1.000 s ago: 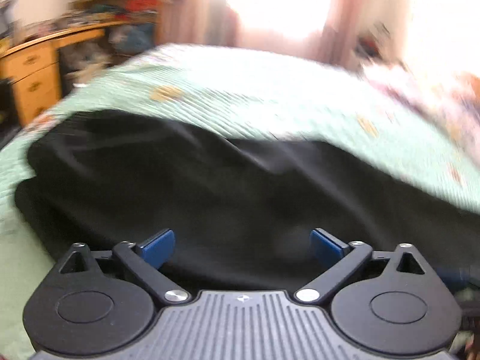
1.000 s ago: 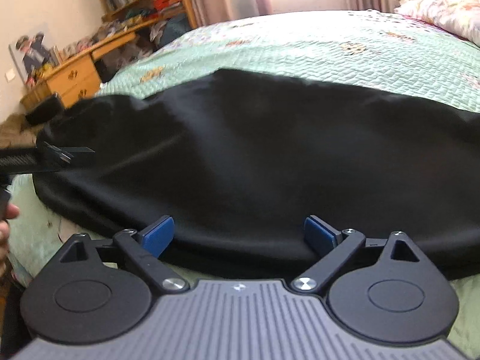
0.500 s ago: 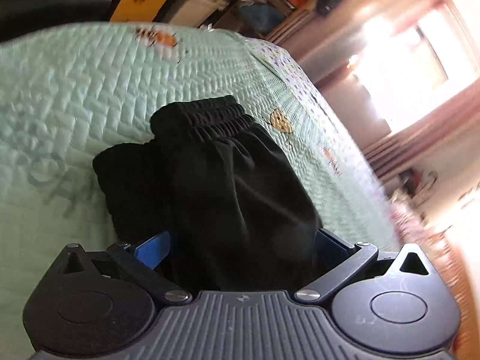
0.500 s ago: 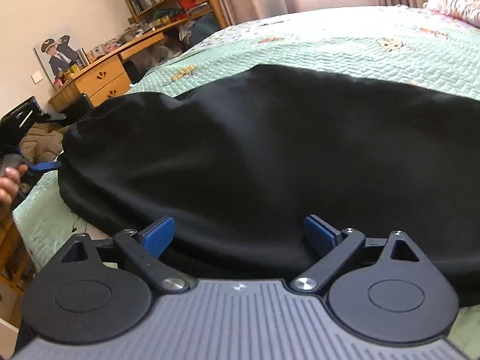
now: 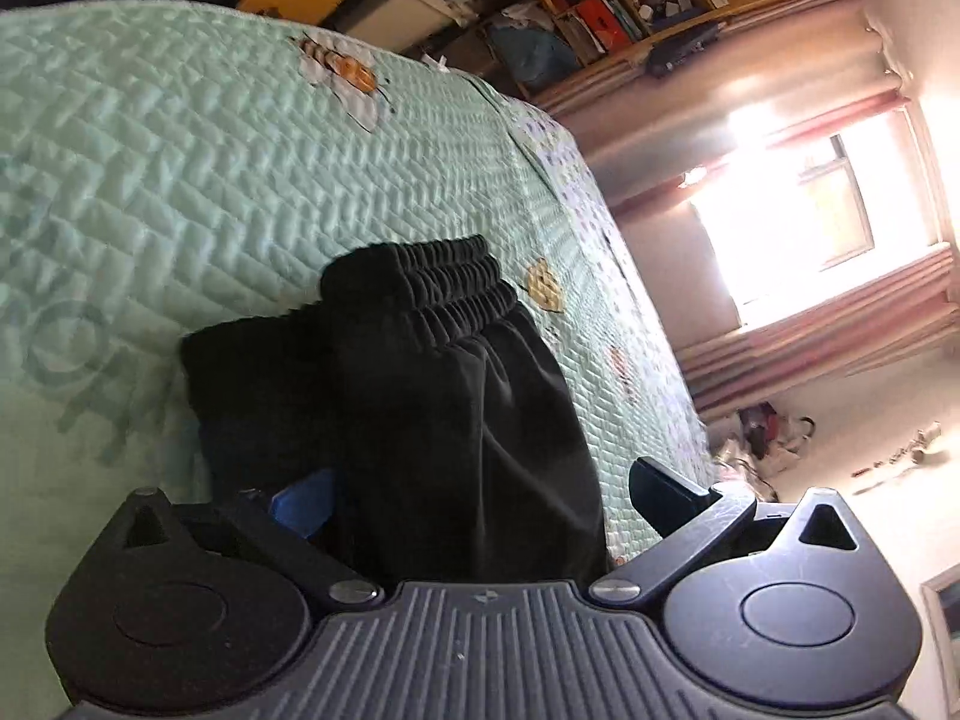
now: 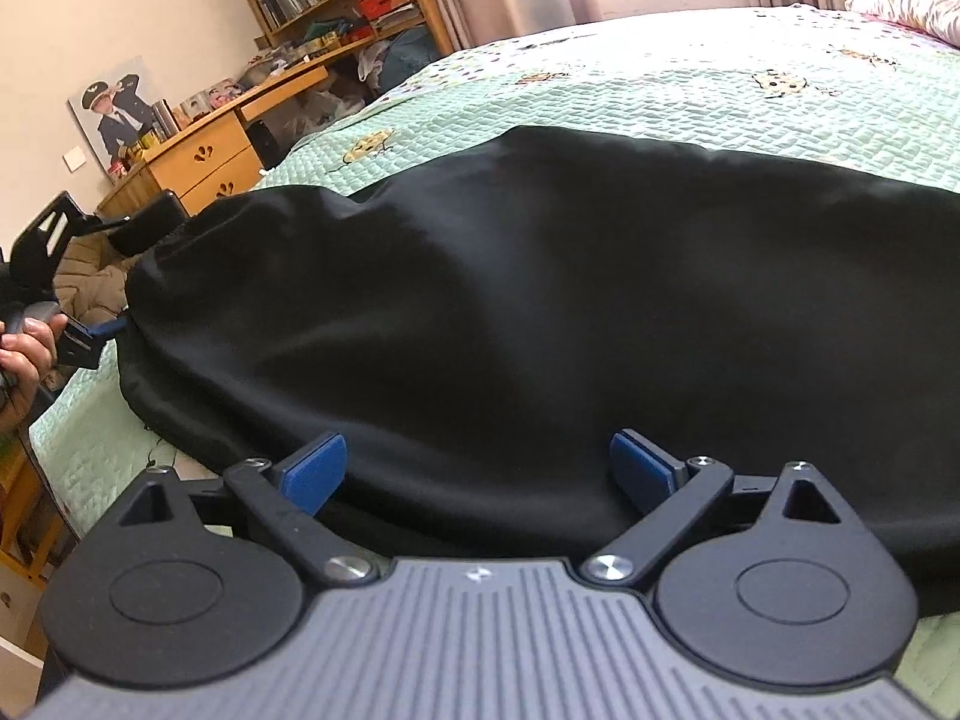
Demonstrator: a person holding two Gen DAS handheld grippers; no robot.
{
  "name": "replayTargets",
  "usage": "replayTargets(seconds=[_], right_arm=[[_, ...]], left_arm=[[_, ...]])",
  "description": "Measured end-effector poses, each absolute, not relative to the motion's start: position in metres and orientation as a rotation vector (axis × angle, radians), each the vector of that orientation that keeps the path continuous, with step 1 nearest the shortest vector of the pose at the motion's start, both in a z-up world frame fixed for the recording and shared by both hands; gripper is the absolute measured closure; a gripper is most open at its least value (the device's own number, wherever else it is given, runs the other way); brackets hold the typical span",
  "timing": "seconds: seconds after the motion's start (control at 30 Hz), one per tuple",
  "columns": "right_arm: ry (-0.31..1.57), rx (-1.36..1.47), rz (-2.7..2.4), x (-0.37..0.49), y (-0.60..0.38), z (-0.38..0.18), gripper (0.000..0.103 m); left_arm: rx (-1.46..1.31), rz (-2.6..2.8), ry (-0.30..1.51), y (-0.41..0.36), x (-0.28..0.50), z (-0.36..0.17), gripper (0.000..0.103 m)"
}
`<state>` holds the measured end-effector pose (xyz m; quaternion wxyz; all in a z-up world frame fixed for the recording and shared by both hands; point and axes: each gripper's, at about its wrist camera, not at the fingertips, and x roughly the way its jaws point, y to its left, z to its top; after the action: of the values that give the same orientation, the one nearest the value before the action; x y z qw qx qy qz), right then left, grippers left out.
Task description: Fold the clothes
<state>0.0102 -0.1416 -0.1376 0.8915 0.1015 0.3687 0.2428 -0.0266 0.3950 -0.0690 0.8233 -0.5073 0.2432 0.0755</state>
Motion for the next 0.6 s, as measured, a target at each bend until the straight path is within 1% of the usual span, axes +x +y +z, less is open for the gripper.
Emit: replayTargets(seconds=[0.17, 0.27, 0.47, 0.6], right_arm=[[0.762, 0.221, 0.508, 0.011, -0.144, -0.140, 0.007], [0.759, 0.219, 0.516, 0.011, -0.143, -0.140, 0.005], [0.756, 0.219, 0.526, 0.009, -0.146, -0.140, 0.004], [0.751, 0.208, 0.530, 0.008, -0.147, -0.141, 0.005]], left_arm=[[-1.056, 0.124, 0.461, 0.380, -0.048, -0.056, 0.001], [-1.068, 0.058, 0.514, 0.368, -0.044, -0.059, 0.001], [-1.085, 0.124, 0.603, 0.364, -0.031, -0.083, 0.001], [-1.070, 0.142, 0.585, 0.363, -0.031, -0.081, 0.001]])
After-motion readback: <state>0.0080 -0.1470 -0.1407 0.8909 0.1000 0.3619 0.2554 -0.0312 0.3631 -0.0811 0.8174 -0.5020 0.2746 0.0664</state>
